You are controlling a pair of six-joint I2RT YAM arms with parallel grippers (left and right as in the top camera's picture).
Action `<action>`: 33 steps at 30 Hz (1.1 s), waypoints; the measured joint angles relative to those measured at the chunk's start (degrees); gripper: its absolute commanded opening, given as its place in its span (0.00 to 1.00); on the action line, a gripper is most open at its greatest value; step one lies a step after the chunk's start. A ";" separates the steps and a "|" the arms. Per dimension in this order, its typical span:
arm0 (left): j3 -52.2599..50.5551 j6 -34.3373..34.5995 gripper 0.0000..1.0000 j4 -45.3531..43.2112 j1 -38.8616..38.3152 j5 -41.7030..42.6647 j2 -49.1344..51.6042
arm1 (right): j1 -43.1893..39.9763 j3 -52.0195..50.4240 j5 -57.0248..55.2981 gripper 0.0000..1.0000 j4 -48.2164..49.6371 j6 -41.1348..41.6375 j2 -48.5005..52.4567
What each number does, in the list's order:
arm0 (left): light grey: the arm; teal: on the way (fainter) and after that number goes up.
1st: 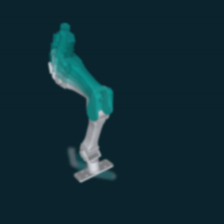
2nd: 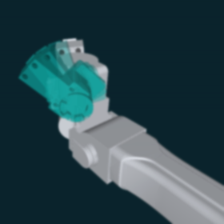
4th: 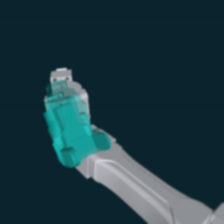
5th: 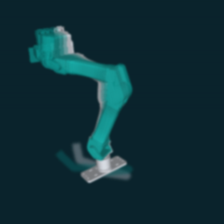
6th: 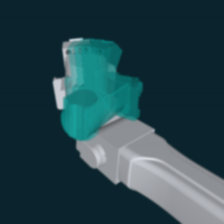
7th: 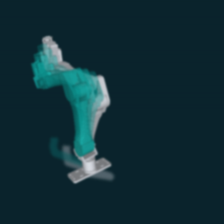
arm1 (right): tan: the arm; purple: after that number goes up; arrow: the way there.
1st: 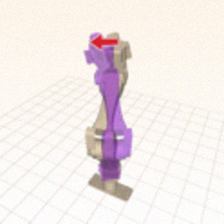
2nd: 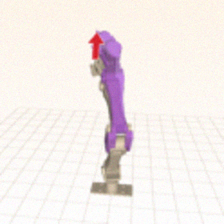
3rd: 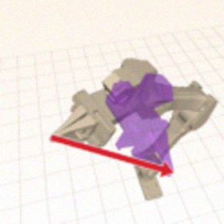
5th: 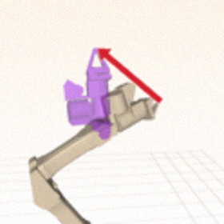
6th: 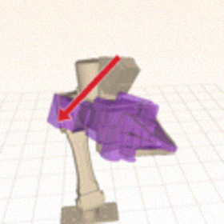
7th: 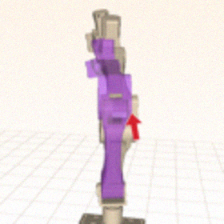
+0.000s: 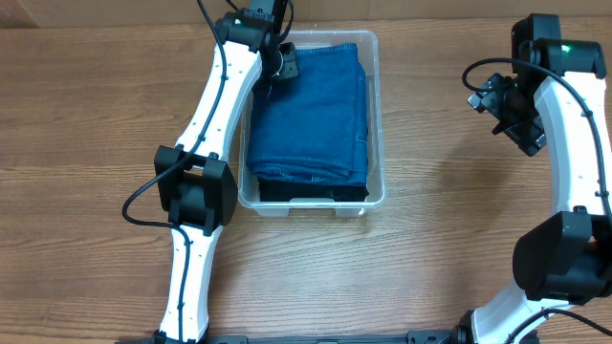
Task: Pack container
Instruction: 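Press the teal towel down inside the container with the left gripper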
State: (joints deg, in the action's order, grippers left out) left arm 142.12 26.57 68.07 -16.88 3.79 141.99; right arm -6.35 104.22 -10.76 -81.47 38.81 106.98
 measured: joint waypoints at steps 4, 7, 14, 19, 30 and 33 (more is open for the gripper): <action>-0.02 0.02 0.04 0.31 -0.09 0.17 -1.57 | 0.00 0.00 0.00 1.00 -0.02 -0.02 0.00; -0.24 0.11 0.04 3.80 -1.46 3.28 -6.71 | 0.00 0.00 0.00 1.00 -0.02 -0.02 0.02; -0.13 4.79 0.04 15.02 -14.38 5.03 -5.90 | 0.00 0.00 0.00 1.00 -0.04 -0.04 0.00; -0.33 7.21 0.04 13.11 -15.02 4.07 1.18 | 0.02 0.00 0.00 1.00 -0.04 0.00 0.02; -0.33 7.80 0.08 -11.52 -9.20 -13.35 -1.97 | 0.00 0.00 0.00 1.00 0.02 -0.02 0.02; -0.33 7.80 0.08 -11.06 -8.50 -14.12 -1.38 | 0.02 0.00 0.00 1.00 -0.04 0.00 0.02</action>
State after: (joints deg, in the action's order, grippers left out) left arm 141.80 34.37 57.01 -25.39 -10.33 140.62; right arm -6.33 104.22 -10.76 -81.52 38.81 107.00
